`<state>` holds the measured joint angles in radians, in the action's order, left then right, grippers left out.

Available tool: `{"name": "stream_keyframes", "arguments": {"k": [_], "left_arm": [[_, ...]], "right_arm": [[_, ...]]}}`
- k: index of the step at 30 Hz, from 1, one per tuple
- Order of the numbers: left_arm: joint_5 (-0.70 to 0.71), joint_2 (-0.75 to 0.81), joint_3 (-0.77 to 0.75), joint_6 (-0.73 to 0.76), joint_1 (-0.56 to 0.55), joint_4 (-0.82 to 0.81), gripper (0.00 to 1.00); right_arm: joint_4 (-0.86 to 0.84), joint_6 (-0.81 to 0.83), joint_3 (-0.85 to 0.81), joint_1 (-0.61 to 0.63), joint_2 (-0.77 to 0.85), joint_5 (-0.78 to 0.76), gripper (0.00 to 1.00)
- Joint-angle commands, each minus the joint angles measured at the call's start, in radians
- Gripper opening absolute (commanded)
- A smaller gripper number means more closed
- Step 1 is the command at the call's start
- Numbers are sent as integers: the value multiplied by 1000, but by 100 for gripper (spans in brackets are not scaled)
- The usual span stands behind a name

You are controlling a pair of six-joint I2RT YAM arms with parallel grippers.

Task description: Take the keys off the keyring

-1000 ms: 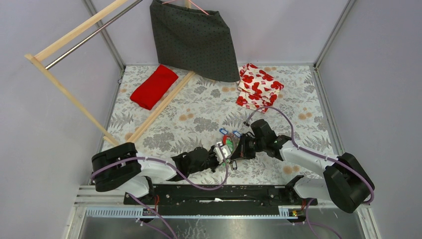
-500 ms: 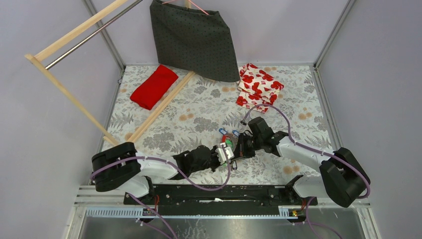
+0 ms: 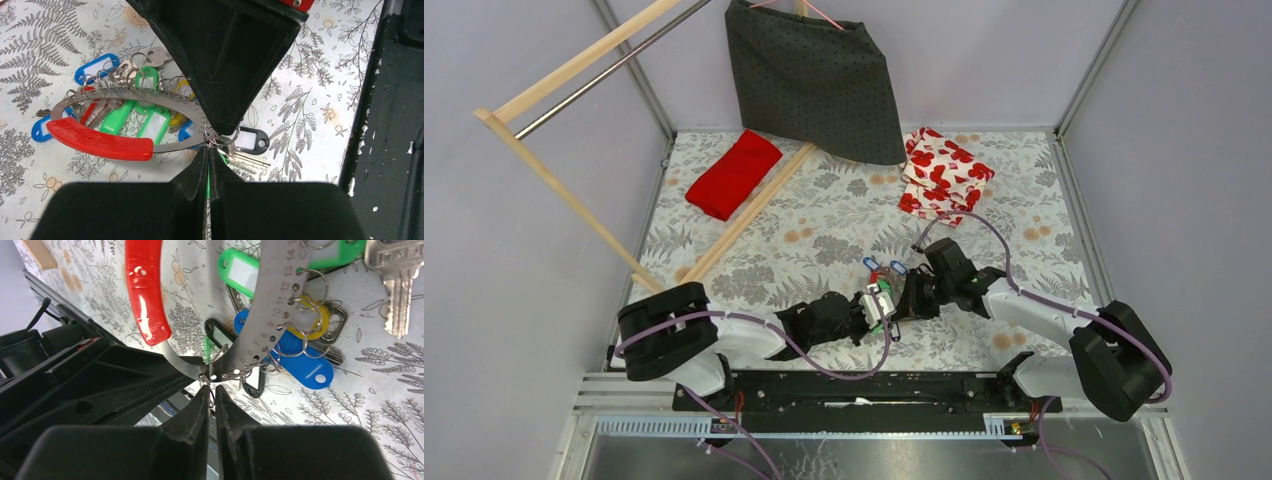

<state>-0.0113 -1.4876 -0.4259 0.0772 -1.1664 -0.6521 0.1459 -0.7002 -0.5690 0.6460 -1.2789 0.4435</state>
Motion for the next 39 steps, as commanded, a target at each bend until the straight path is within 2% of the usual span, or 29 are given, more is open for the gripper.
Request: {"name": "stream_keyframes", "arguments": {"k": [1, 4, 14, 22, 31, 39], "left_arm": [[-23, -9, -46, -45, -15, -189, 0], [-22, -23, -50, -52, -17, -195, 0], [-8, -61, -66, -74, -16, -195, 0], [-28, -87, -78, -131, -16, -188, 0], [-49, -110, -102, -169, -16, -166, 0], [-60, -122, -105, -210, -9, -172, 0]], "right_arm": [[-24, -41, 40, 6, 31, -82, 16], [-35, -67, 58, 6, 56, -108, 23], [-67, -227, 155, 6, 216, -210, 35], [-20, -370, 237, 6, 438, -322, 42], [-33, -497, 316, 6, 542, -336, 43], [-136, -582, 399, 6, 592, -344, 44]]}}
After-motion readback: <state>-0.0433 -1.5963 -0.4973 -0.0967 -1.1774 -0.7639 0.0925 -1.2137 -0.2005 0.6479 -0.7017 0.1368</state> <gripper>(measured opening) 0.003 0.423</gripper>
